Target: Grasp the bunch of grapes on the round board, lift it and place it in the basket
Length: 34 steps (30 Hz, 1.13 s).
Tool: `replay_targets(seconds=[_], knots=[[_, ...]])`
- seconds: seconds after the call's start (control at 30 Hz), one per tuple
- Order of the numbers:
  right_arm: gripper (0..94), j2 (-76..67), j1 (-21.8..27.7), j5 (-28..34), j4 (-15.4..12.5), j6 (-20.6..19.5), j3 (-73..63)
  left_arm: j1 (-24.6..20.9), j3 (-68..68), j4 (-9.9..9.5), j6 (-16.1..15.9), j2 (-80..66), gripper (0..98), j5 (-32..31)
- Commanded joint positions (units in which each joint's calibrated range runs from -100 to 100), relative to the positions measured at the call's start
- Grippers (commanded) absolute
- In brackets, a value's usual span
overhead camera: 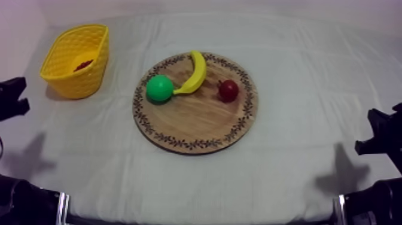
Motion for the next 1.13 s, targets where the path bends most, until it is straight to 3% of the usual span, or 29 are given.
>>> replay_targets(seconds=[0.0, 0.17, 0.37, 0.53, 0.67, 0.9, 1.1], knots=[[0.3, 0.00, -0.02, 0.00, 0.03, 0.00, -0.04, 0.10, 5.97, 0.14, -0.17, -4.64, 1.1, -3.20], [0.3, 0.00, -0.02, 0.00, 0.03, 0.00, -0.04, 0.45, 15.22, 0.15, -2.07, -10.43, 0.2, -6.22], [0.3, 0.00, -0.02, 0.00, 0.03, 0.00, -0.04, 1.03, 19.13, -0.20, -4.01, -15.82, 0.0, -4.58], [0.3, 0.00, -0.02, 0.00, 0.03, 0.00, -0.04, 1.55, 19.52, -2.77, 4.67, -18.46, 0.0, -3.79], [0.3, 0.00, -0.02, 0.00, 0.03, 0.00, -0.04, 2.63, 19.90, -4.84, 9.20, -20.65, 0.0, -3.88], [0.3, 0.00, -0.02, 0.00, 0.03, 0.00, -0.04, 2.93, 20.80, -6.01, 13.41, -22.46, 0.0, -4.64], [0.3, 0.00, -0.02, 0.00, 0.03, 0.00, -0.04, 2.09, 22.94, -6.42, 14.02, -22.61, 0.0, -10.52]])
